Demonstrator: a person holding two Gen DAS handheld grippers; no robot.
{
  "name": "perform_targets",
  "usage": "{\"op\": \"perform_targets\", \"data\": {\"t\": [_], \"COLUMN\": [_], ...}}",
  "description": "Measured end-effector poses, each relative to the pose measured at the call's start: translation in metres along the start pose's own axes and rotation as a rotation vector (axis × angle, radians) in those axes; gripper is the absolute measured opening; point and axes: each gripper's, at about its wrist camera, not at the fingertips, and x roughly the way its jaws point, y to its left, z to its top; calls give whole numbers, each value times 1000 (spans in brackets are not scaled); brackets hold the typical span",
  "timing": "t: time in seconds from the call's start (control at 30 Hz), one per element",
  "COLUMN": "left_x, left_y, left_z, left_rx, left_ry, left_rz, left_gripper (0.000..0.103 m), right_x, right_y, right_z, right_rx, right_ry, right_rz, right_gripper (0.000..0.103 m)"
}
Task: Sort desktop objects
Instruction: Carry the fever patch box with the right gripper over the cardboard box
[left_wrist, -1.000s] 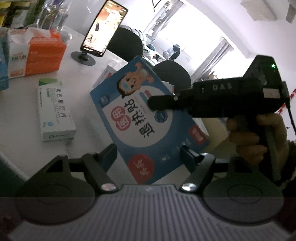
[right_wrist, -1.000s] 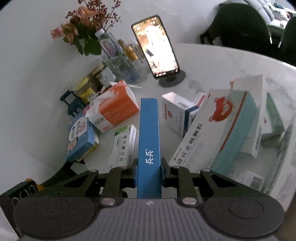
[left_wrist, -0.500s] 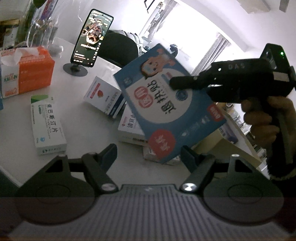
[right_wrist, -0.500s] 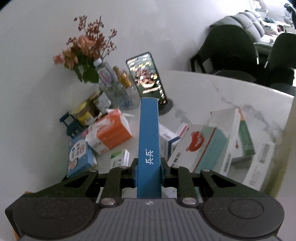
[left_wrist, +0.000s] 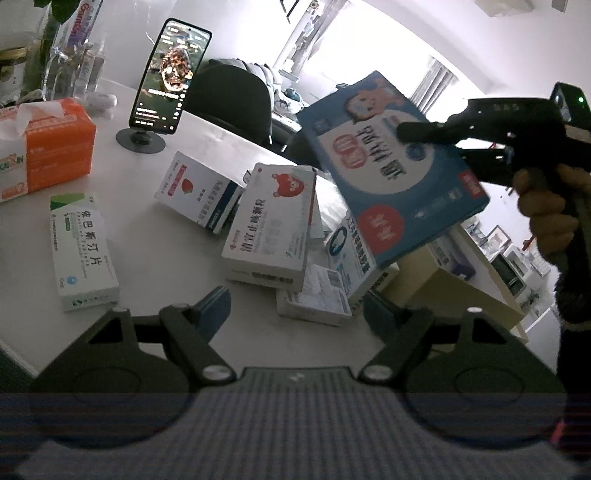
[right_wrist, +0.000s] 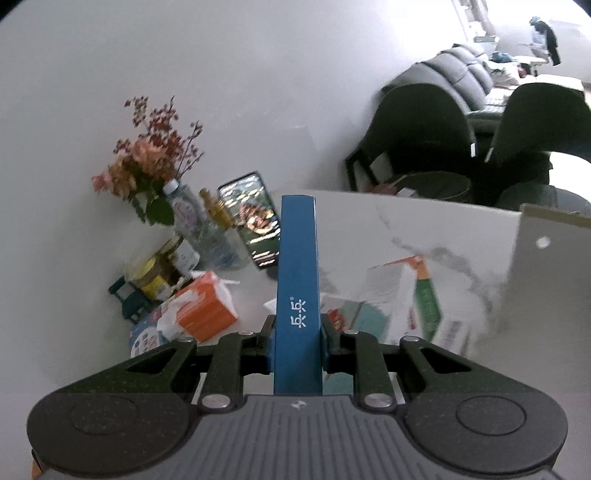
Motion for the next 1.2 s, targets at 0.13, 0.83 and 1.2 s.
{"op": "perform_targets", "data": {"t": [0.13, 0.83, 1.2], "left_x": [3, 11, 18], "left_y": [-2, -12, -14], "left_z": [-1, -5, -6], "left_rx": [0, 9, 16], "left_ry": [4, 17, 30], "left_rz": [-7, -25, -19], "left_gripper": [81, 83, 84], "right_x": [-16, -73, -72], "right_y": [-12, -68, -101], "right_z": [5, 6, 4], "right_rx": [17, 95, 150], "right_ry": [-31, -119, -118], "right_rz": [-34, -183, -261], "right_gripper": [24, 24, 24]}}
